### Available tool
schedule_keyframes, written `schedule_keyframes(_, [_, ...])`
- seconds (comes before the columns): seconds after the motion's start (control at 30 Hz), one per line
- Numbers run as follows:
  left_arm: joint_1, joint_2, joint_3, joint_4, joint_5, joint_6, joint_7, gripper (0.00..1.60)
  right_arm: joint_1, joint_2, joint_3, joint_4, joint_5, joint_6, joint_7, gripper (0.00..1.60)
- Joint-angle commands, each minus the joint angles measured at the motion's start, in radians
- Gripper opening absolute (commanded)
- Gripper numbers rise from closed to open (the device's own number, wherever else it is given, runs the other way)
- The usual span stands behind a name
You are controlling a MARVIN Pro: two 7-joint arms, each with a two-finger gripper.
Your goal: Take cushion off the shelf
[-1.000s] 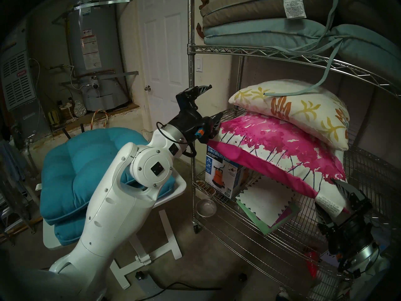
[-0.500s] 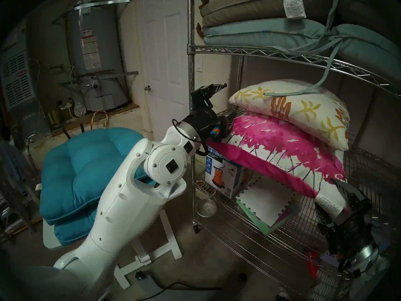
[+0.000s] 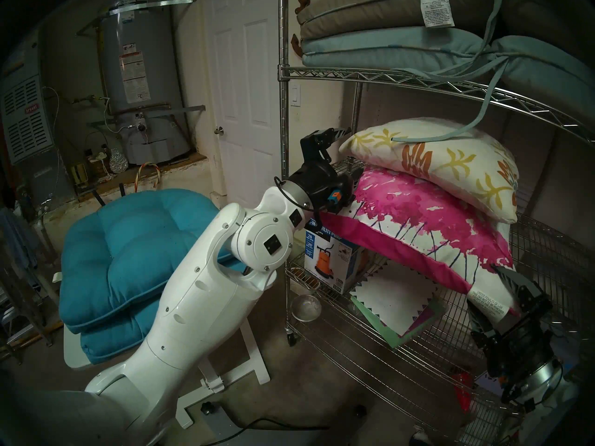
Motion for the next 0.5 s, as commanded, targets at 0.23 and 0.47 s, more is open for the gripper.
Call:
schedule_keyframes(0.23, [-0.077, -0.059, 0.029, 0.039, 0.008, -0.022, 0.02, 1.6, 0.003, 0.0, 0.003, -0.012, -0.003, -0.001, 0.001, 1.6])
schedule_keyframes(0.47, [-0.1, -0.067, 0.043, 0.052, 0.014, -0.028, 0.013, 1.6, 0.004, -0.002, 0.003, -0.012, -0.003, -0.002, 0.002, 1.6])
